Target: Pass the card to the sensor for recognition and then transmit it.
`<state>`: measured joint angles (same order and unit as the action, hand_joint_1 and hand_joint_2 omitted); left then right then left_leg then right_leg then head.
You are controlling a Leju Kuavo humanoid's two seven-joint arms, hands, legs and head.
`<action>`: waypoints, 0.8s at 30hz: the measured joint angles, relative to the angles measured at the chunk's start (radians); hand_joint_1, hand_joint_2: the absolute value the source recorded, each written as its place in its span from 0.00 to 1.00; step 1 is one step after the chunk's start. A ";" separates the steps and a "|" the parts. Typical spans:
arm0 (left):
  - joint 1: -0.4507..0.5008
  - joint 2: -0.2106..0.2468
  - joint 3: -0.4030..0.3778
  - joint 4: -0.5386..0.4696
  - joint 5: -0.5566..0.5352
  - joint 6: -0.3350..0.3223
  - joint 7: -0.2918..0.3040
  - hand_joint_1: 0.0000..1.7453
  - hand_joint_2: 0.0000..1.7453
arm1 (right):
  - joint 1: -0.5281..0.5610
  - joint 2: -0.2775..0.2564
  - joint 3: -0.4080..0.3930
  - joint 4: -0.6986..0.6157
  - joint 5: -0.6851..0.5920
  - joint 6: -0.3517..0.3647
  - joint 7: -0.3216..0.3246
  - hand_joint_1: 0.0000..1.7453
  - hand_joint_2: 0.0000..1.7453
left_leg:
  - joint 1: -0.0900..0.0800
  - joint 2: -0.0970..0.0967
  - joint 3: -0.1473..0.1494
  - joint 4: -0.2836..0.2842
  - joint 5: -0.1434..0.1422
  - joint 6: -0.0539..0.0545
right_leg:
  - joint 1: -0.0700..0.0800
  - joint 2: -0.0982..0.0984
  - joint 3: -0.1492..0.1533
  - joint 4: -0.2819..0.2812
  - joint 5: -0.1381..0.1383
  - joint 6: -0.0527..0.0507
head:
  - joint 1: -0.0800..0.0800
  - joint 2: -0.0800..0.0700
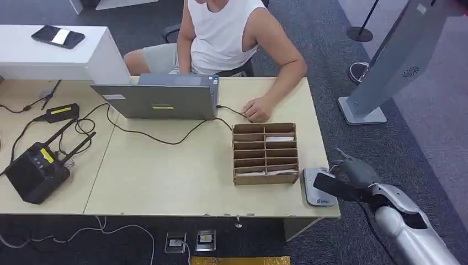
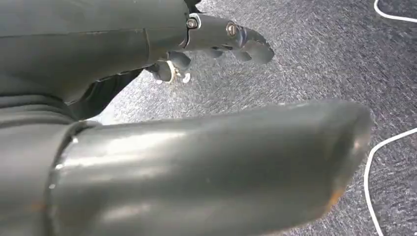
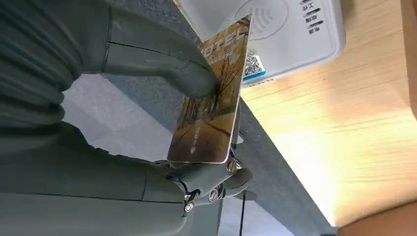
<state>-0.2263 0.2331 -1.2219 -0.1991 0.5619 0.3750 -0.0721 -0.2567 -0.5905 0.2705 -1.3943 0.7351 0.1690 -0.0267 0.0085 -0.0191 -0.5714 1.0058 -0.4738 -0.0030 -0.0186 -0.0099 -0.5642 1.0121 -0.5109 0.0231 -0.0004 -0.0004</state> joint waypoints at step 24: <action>-0.003 -0.001 0.000 0.000 0.000 0.000 0.003 0.00 0.00 | -0.025 0.052 0.011 0.043 0.008 -0.008 -0.019 1.00 1.00 | 0.000 0.000 0.001 0.000 0.000 0.000 | 0.000 0.000 0.001 0.000 0.000 0.000 | 0.000 0.000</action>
<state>-0.2292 0.2323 -1.2219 -0.1991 0.5623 0.3746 -0.0690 -0.2815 -0.5386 0.2815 -1.3512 0.7435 0.1614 -0.0462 0.0086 -0.0190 -0.5703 1.0058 -0.4738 -0.0030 -0.0186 -0.0099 -0.5628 1.0121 -0.5108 0.0231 -0.0004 -0.0004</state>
